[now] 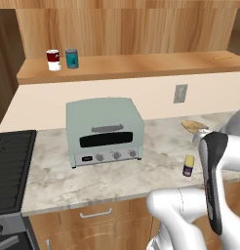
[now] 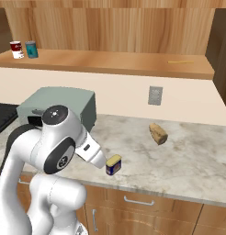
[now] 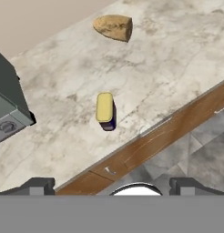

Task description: Pick the cans from the counter and place them in their designated side in the cabinet.

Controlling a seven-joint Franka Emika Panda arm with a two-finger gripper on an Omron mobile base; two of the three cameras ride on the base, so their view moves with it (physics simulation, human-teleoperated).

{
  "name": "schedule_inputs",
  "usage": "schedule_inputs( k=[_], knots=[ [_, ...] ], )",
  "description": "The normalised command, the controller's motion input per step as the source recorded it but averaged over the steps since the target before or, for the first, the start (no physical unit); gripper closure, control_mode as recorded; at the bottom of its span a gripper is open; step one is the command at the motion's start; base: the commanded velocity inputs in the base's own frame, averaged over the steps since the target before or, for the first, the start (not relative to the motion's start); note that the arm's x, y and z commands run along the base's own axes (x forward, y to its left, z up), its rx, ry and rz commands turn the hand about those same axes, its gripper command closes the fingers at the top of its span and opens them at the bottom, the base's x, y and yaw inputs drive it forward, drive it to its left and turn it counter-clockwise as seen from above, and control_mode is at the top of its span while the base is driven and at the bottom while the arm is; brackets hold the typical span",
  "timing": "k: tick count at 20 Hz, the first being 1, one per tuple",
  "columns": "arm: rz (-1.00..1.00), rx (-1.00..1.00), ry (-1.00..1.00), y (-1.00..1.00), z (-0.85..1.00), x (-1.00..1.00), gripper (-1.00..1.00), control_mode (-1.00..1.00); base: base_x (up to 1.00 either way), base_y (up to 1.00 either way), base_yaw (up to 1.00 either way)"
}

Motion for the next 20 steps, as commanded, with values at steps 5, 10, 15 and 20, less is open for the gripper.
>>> schedule_inputs(
  k=[5,10,15,20],
  knots=[
    [0.00,0.00,0.01,0.00,-0.25,0.18,-1.00,-1.00,0.00,0.00,0.00],
    [0.00,0.00,0.01,-0.02,-0.27,0.16,-1.00,-1.00,0.00,0.00,0.00],
    [0.00,0.00,0.01,-0.01,-0.26,0.20,-1.00,-1.00,0.00,0.00,0.00],
    [0.00,0.00,0.00,-0.02,-0.23,0.22,-1.00,-1.00,0.00,0.00,0.00]
  ],
)
